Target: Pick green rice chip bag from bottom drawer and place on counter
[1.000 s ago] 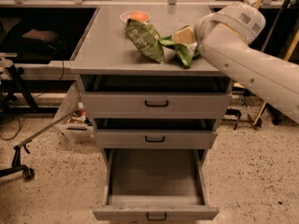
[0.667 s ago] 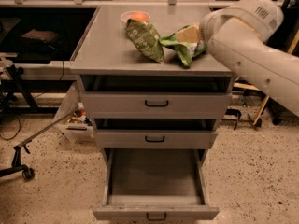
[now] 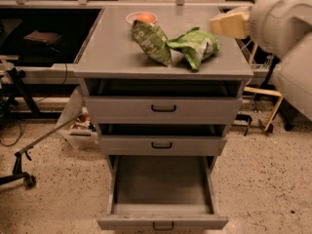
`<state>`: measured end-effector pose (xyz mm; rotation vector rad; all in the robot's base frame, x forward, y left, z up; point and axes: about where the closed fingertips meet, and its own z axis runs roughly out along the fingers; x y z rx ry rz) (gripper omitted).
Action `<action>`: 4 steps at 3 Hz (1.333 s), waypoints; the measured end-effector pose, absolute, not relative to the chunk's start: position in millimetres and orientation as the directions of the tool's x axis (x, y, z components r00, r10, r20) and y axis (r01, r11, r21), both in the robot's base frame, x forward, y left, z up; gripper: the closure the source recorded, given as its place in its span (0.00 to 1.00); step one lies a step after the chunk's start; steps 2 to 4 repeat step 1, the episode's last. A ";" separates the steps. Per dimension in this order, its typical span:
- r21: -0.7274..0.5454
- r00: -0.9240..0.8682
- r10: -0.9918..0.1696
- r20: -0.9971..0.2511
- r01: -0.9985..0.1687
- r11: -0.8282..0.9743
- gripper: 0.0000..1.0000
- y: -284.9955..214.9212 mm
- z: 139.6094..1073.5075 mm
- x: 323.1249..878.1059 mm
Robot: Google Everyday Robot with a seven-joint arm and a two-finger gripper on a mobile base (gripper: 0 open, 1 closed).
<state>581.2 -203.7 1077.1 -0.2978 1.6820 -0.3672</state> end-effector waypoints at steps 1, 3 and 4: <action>-0.423 -0.094 -0.416 -0.904 0.066 0.904 0.00 -222.4 1102.6 553.4; -0.423 -0.094 -0.416 -0.904 0.066 0.904 0.00 -222.4 1102.6 553.4; -0.423 -0.094 -0.416 -0.904 0.066 0.904 0.00 -222.4 1102.6 553.4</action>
Offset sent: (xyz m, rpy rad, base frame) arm 0.0000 0.0000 0.0000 0.0000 0.0000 0.0000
